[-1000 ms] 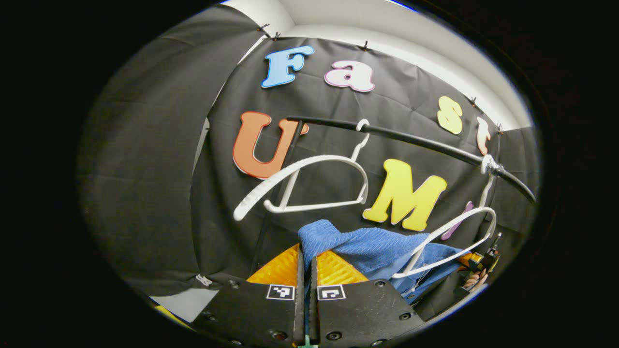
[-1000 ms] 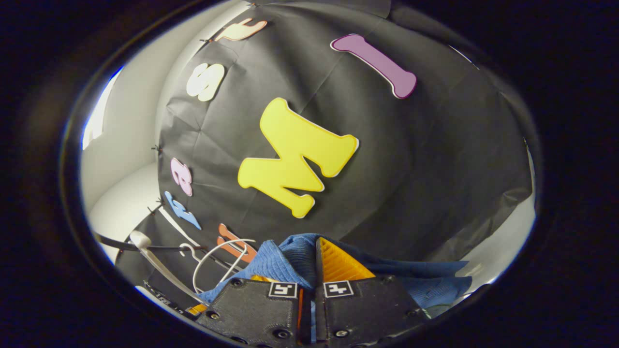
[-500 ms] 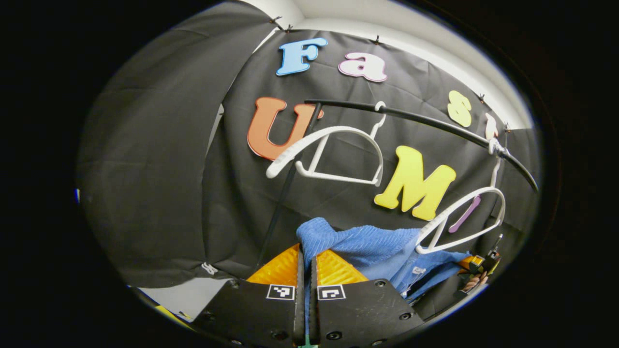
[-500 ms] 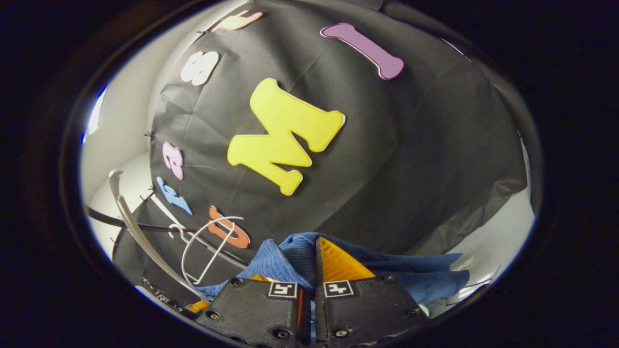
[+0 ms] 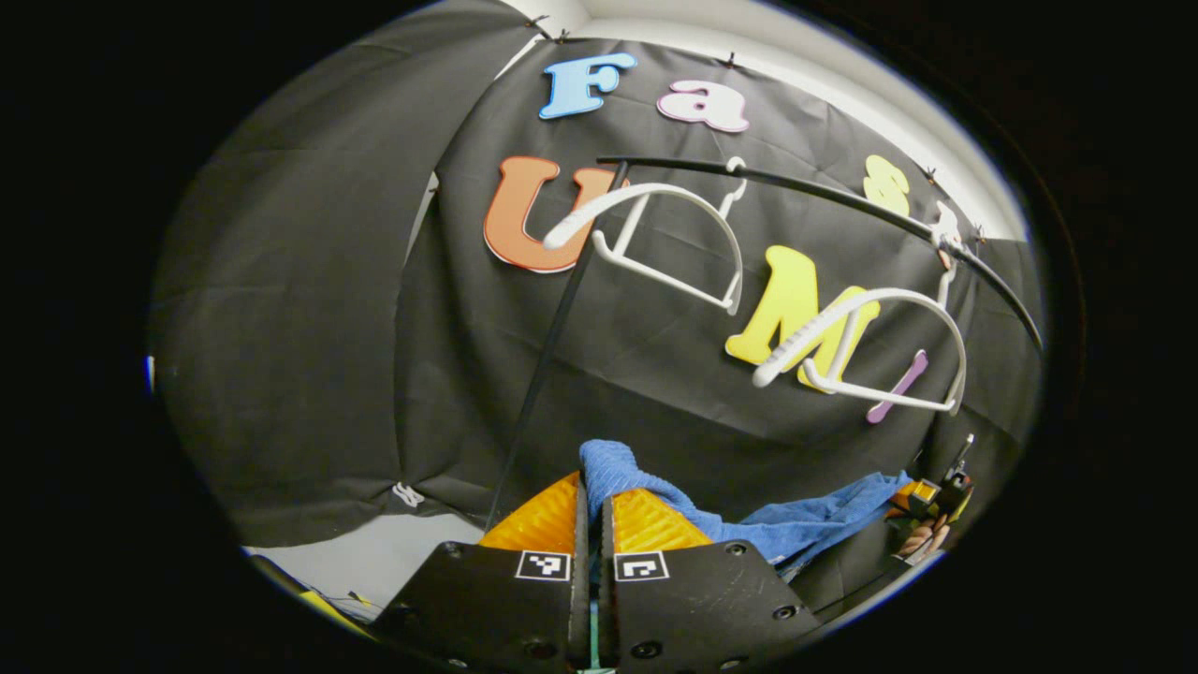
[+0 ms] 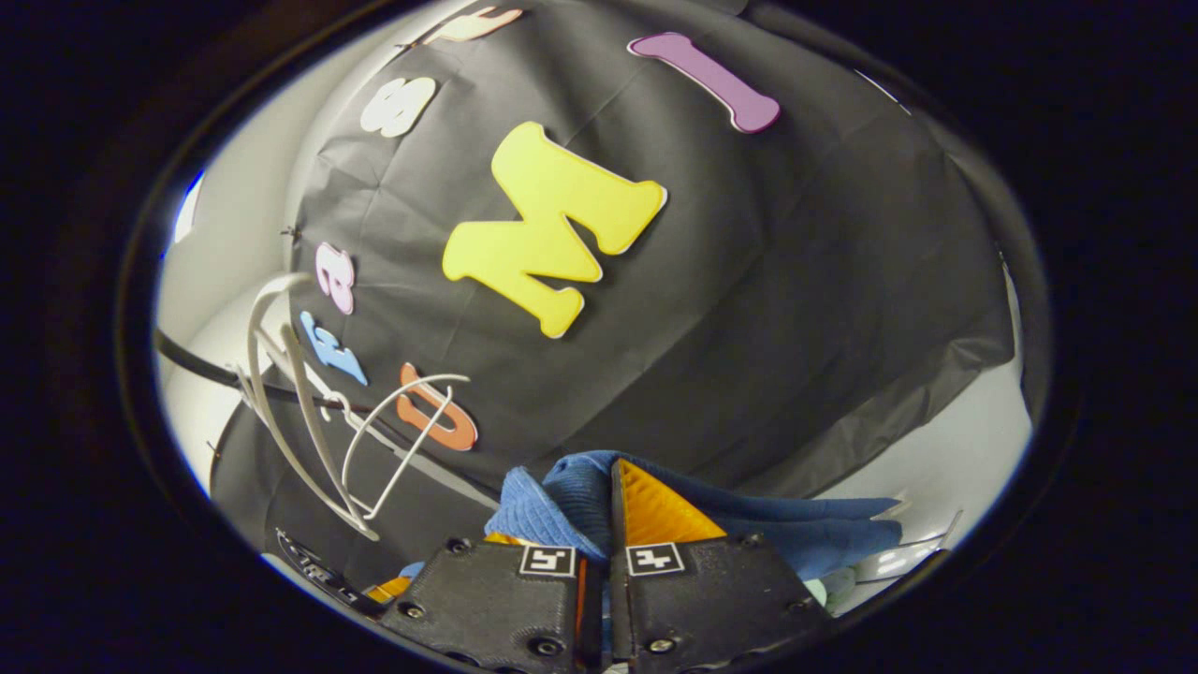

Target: Grasp the clothes on the hanger with both hands and then place them into the laundry hamper below.

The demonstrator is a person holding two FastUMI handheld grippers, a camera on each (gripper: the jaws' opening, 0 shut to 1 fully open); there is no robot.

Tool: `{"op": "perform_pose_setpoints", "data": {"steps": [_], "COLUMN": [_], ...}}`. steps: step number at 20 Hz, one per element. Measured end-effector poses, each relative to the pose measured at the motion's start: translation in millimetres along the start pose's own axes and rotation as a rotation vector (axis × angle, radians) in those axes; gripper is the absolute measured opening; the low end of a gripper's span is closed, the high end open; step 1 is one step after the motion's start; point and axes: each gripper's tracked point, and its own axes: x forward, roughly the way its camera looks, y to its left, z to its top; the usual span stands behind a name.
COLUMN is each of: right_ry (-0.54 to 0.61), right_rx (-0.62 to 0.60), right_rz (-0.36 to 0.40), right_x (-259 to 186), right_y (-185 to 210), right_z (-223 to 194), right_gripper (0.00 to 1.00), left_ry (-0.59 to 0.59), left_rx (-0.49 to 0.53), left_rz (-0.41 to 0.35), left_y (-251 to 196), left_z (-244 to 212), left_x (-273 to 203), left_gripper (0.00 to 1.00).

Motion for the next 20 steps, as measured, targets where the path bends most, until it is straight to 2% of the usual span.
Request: {"op": "perform_pose_setpoints", "data": {"steps": [8, 13, 14, 18, 19, 20], "right_ry": [0.085, 0.177, 0.199, 0.294, 0.314, 0.341], "right_rx": [-0.084, -0.153, -0.171, -0.204, -0.212, -0.219], "right_rz": [0.046, 0.13, 0.147, 0.217, 0.232, 0.246], "right_x": [-12.2, -20.6, -21.2, -26.0, -26.5, -26.4], "right_y": [40.4, 87.0, 97.7, 132.6, 139.3, 144.4], "right_z": [-58.8, -105.5, -115.8, -155.0, -164.5, -174.5], "right_gripper": [0.07, 0.07, 0.07, 0.07, 0.07, 0.07], "left_ry": [0.004, 0.004, 0.001, 0.001, 0.007, 0.015], "left_rx": [0.118, 0.164, 0.172, 0.191, 0.193, 0.196], "left_rz": [-0.105, -0.183, -0.196, -0.244, -0.26, -0.276], "left_y": [-47.1, -80.9, -86.9, -103.8, -108.4, -114.1], "left_z": [-11.4, -15.1, -15.5, -18.5, -21.3, -24.7], "left_x": [-25.8, -36.9, -40.5, -48.4, -48.9, -50.9], "left_gripper": [0.03, 0.04, 0.09, 0.09, 0.03, 0.03]}}
